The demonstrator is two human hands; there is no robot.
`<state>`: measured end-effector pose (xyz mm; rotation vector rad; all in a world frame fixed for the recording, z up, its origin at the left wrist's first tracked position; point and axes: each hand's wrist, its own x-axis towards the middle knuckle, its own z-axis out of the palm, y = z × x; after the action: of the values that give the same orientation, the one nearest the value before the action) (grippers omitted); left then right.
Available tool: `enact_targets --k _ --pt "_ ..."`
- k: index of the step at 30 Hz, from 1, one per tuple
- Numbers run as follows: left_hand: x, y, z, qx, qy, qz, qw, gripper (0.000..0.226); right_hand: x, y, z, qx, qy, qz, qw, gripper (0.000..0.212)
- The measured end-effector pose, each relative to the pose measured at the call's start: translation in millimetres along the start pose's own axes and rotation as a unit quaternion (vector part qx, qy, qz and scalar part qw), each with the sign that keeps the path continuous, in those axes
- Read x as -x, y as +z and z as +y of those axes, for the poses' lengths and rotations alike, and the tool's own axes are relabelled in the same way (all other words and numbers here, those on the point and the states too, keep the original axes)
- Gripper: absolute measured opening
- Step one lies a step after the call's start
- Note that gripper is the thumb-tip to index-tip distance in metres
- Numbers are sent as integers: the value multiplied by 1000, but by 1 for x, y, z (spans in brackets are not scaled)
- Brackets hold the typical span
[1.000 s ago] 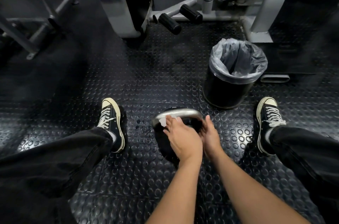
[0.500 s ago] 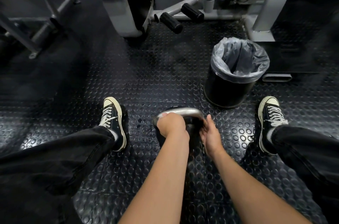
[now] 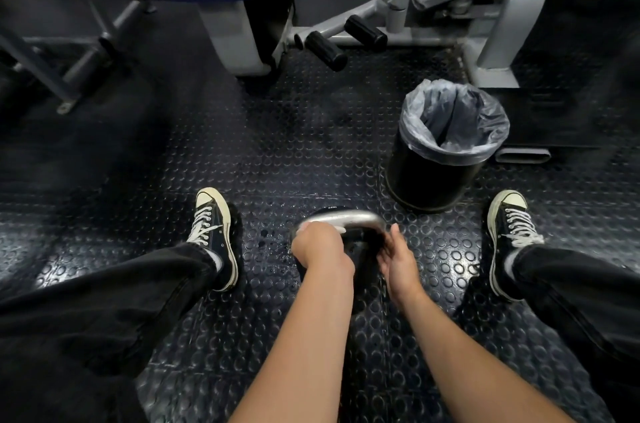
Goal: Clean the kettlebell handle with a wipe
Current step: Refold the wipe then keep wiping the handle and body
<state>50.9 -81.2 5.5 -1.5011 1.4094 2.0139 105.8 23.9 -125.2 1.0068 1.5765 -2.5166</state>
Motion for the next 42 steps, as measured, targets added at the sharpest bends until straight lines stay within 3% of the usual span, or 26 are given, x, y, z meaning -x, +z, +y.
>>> enact_targets --k 17,21,32,37,42 --pt "-16 -5 -8 14 1 -44 999 39 5 0 -2 17 6 2 1000 42" --pt "-20 -9 -3 42 -10 -50 998 25 5 1 -3 20 -3 -1 1000 40" --pt "-16 -2 -8 39 -23 -60 997 30 2 -2 0 14 1 -4 1000 41" --pt "-20 -16 -8 55 5 -27 998 18 -1 -4 4 25 4 1 1000 43" --pt "-16 -11 -13 68 -6 -77 995 39 -3 -4 4 25 4 -3 1000 41"
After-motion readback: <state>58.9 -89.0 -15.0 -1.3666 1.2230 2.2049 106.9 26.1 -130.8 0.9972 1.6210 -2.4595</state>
